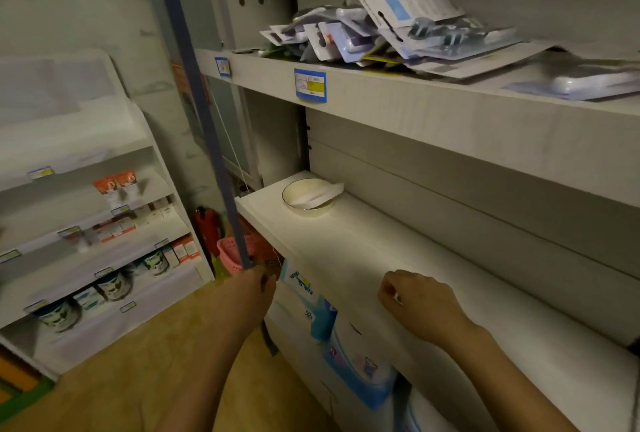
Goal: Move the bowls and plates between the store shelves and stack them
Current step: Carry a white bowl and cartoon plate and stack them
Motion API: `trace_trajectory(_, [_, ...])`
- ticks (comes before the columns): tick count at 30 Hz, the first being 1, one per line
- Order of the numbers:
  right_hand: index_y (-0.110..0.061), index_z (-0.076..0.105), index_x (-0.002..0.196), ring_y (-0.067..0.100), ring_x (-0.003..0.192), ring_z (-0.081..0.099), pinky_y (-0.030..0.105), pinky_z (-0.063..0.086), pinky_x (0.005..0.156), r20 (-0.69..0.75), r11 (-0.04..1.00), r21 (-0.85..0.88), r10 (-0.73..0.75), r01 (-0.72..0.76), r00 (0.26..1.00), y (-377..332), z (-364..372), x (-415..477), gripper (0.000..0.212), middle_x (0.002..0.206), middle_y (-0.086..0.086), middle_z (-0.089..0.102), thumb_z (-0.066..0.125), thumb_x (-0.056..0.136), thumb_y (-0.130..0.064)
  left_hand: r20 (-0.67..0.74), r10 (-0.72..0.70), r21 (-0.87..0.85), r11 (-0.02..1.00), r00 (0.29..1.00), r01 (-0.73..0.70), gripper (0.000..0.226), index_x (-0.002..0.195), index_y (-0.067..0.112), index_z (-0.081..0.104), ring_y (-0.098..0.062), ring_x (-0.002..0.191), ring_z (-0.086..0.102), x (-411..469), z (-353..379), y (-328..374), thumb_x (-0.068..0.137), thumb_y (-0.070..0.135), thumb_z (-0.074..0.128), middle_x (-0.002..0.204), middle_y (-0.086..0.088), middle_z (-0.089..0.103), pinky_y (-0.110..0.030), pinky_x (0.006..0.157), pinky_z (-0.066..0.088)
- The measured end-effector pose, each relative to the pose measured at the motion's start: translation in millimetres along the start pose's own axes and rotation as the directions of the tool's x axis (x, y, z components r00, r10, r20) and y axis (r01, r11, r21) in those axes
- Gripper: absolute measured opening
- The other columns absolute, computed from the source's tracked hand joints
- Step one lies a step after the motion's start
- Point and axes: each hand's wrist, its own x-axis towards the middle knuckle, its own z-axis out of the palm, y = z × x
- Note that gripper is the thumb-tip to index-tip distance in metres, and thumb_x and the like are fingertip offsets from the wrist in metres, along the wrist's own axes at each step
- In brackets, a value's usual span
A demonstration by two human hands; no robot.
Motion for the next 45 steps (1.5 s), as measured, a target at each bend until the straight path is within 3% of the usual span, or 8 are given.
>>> trace_trajectory(7, [-0.019,0.059,0.099,0.016,0.086,0.060,0.028,0.046,0.070,-0.014,0.998,-0.029,0.064,-0.064,0.998,-3.9,12.1,59.3,0.030,0.103,-0.004,0.063,0.034,0.096,-0.036,-0.017,0.025,-0.058,0.998,1.000,-0.026,0.031,0.105,0.009,0.061,-0.024,0.096,0.064,72.5,-4.6,-6.3,0.097,0.029,0.038,0.103,-0.007,0.066,-0.031,0.082,0.050])
trace_trajectory(14, [-0.021,0.058,0.103,0.018,0.092,0.061,0.028,0.042,0.068,-0.043,0.980,-0.047,0.193,-0.195,0.980,-26.7,25.9,148.2,0.032,0.106,-0.003,0.064,0.034,0.096,-0.039,0.059,0.177,-0.064,0.983,0.982,-0.174,0.023,0.082,0.020,0.053,-0.004,0.064,0.053,182.5,10.2,-54.9,0.097,0.032,0.039,0.070,0.009,0.051,-0.011,0.059,0.040])
trace_trajectory(17, [-0.020,0.058,0.105,0.021,0.095,0.061,0.029,0.041,0.069,-0.038,0.959,-0.050,0.277,-0.279,0.960,-40.1,28.9,185.0,0.033,0.108,-0.001,0.064,0.034,0.096,-0.041,0.104,0.255,-0.048,0.967,0.961,-0.252,0.028,0.086,0.016,0.057,-0.010,0.070,0.059,226.0,6.5,-70.8,0.096,0.034,0.037,0.078,0.003,0.059,-0.023,0.070,0.051])
trace_trajectory(23, [-0.016,0.055,0.089,0.030,0.097,0.061,0.033,0.039,0.071,-0.029,0.881,-0.038,0.470,-0.471,0.882,-58.7,47.0,266.4,0.043,0.108,0.009,0.065,0.025,0.097,-0.046,0.132,0.382,0.070,0.917,0.915,-0.393,0.023,0.081,0.024,0.048,-0.009,0.073,0.059,300.0,11.9,-96.8,0.095,0.038,0.037,0.078,0.005,0.059,-0.027,0.084,0.050])
trace_trajectory(28, [-0.011,0.060,0.109,0.027,0.102,0.060,0.032,0.041,0.076,0.021,0.752,-0.001,0.659,-0.659,0.752,-67.0,63.6,322.1,0.060,0.113,0.009,0.064,0.017,0.096,-0.051,0.197,0.446,0.023,0.888,0.873,-0.459,0.022,0.078,0.024,0.047,-0.006,0.068,0.053,334.7,23.8,-112.1,0.094,0.037,0.041,0.068,0.009,0.050,-0.022,0.077,0.047])
trace_trajectory(36, [-0.012,0.057,0.117,0.023,0.107,0.058,0.028,0.041,0.080,0.122,0.605,-0.040,0.793,-0.795,0.597,-74.2,85.2,354.7,0.033,0.117,0.006,0.062,0.037,0.094,-0.027,0.273,0.458,-0.044,0.885,0.846,-0.464,0.031,0.064,0.026,0.039,-0.009,0.065,0.051,367.1,44.4,-133.5,0.093,0.036,0.042,0.061,0.008,0.043,-0.028,0.075,0.049])
trace_trajectory(42, [-0.011,0.057,0.114,0.024,0.099,0.058,0.028,0.038,0.075,0.078,0.573,0.028,0.816,-0.819,0.573,-71.6,79.9,350.1,0.037,0.114,0.008,0.062,0.033,0.096,-0.033,0.313,0.448,-0.062,0.890,0.837,-0.453,0.035,0.060,0.024,0.036,-0.011,0.064,0.051,378.9,54.2,-132.8,0.093,0.036,0.042,0.059,0.006,0.043,-0.027,0.067,0.044])
trace_trajectory(45, [-0.011,0.060,0.110,0.027,0.098,0.059,0.029,0.039,0.072,0.042,0.551,0.109,0.829,-0.827,0.558,-67.2,72.8,327.8,0.042,0.112,0.010,0.063,0.031,0.096,-0.038,0.355,0.416,-0.134,0.909,0.837,-0.395,0.034,0.066,0.020,0.047,-0.018,0.072,0.060,387.5,63.2,-123.4,0.094,0.036,0.039,0.067,0.001,0.055,-0.034,0.072,0.049])
